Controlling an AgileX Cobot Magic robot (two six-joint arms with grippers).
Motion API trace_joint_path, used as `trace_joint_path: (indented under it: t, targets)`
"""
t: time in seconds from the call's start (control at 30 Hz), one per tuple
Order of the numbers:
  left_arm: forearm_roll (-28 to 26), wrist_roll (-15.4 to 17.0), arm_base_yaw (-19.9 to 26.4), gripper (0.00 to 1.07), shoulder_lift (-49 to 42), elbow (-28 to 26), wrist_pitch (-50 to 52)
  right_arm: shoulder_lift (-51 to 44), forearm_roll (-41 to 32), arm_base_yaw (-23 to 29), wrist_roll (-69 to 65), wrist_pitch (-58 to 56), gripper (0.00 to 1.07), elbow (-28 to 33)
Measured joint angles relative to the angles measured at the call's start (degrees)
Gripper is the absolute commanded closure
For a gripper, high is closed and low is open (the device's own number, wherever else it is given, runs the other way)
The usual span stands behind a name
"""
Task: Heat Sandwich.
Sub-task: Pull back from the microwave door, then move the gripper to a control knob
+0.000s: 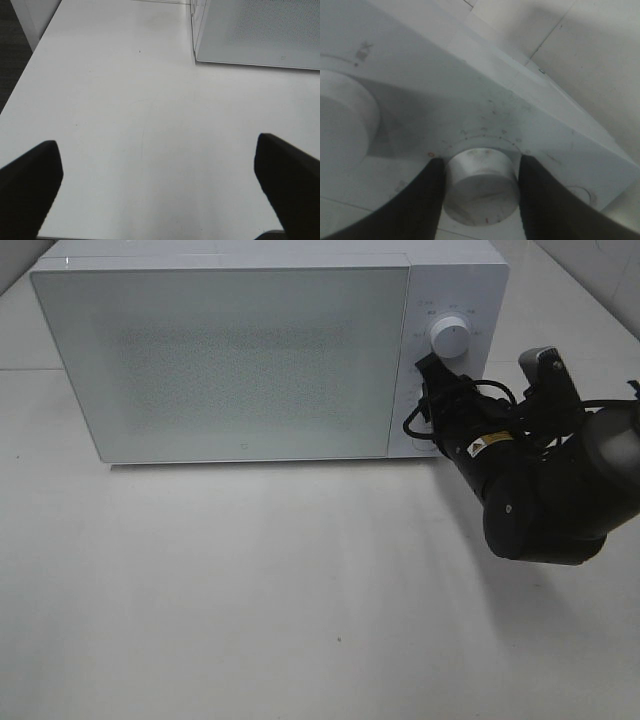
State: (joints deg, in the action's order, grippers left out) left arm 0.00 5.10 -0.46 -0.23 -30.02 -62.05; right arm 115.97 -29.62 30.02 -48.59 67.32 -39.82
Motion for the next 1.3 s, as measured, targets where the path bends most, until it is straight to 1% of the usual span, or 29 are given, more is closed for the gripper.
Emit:
trace_joint_path:
  t: [0.07,0.1,0.13,0.23,0.3,0.4,0.6,0.77,0.93,1.3]
  targets:
    - [0.0,0.0,0.0,0.07,0.0,0.0,0.0,0.0,-0.1,0.0,-4.1,0.0,0.96,0.0]
    - [0.0,0.0,0.0,0.07,0.0,0.0,0.0,0.0,-0.2,0.0,-8.2,0.0,0.96,0.0]
    - [0.0,0.0,0.0,0.07,0.0,0.0,0.0,0.0,-0.2,0.0,-8.2,0.0,0.96,0.0]
    - [0.0,0.0,0.0,0.07,0.0,0.0,0.0,0.0,-0.5,0.0,-15.1,-0.1,0.96,0.0]
    - [0.0,0.0,0.0,0.07,0.0,0.0,0.0,0.0,-0.6,0.0,-16.6,-0.1,0.96,0.0]
    - [0.0,0.0,0.0,0.07,0.0,0.0,0.0,0.0,-0.6,0.0,-23.5,-0.2,0.96,0.0]
    - [0.0,0.0,0.0,0.07,0.0,0.0,0.0,0.0,-1.2,0.0,-29.4,-0.3,0.96,0.0]
    - [0.0,0.0,0.0,0.07,0.0,0.0,0.0,0.0,-1.8,0.0,-37.2,-0.3,0.96,0.0]
    - [0.0,0.0,0.0,0.07,0.0,0.0,0.0,0.0,-1.9,0.1,-39.8,-0.5,0.95,0.0]
    - [0.0,0.0,0.0,0.07,0.0,0.0,0.0,0.0,-2.0,0.1,-39.4,-0.5,0.93,0.0]
